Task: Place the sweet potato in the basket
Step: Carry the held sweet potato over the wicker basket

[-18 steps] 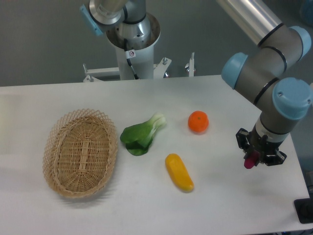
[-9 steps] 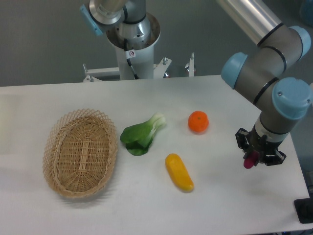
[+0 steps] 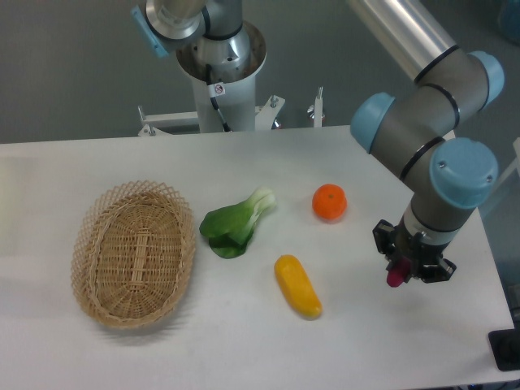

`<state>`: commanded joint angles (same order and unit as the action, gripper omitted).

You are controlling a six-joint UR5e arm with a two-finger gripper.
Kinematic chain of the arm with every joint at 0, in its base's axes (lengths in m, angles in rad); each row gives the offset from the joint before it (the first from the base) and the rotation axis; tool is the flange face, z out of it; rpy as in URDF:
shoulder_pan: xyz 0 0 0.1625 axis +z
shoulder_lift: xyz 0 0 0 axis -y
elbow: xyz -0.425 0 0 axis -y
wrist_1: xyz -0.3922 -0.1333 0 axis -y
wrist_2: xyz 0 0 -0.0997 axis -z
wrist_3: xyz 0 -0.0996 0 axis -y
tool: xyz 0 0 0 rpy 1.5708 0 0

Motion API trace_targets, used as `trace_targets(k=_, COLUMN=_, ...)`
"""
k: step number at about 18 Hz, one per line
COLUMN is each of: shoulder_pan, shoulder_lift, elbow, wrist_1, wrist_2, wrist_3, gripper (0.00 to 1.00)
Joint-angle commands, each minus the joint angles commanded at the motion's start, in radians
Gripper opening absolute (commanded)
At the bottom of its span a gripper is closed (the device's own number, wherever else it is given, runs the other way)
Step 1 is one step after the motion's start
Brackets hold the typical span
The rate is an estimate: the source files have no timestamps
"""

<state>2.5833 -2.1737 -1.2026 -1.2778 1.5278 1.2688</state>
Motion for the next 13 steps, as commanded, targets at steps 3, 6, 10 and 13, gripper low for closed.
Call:
trace_targets(k=3, shoulder_pan=-0.034, shoulder_lift=0.003, elbow=-0.005, wrist_1=0.003, wrist_2=0.006, wrist_3=-0.048, gripper=0.17)
trace_targets(k=6, shoulder_pan=-0.067, shoulder_lift=0.011, elbow=-0.012, wrist_1=0.002, wrist_2=0.000, wrist_3=-0.055, gripper=0.17)
trace_targets(k=10, shoulder_pan=-0.146, shoulder_lift=0.023, elbow=-0.040, wrist_1=0.003, wrist_2=-0.002, wrist_3=-0.150, gripper=0.17)
trace_targets(k=13, shoulder_pan=-0.213, shoulder_lift=0.029, elbow=-0.052, wrist_1=0.002, wrist_2=-0.003, wrist_3=-0.164, gripper=0.17)
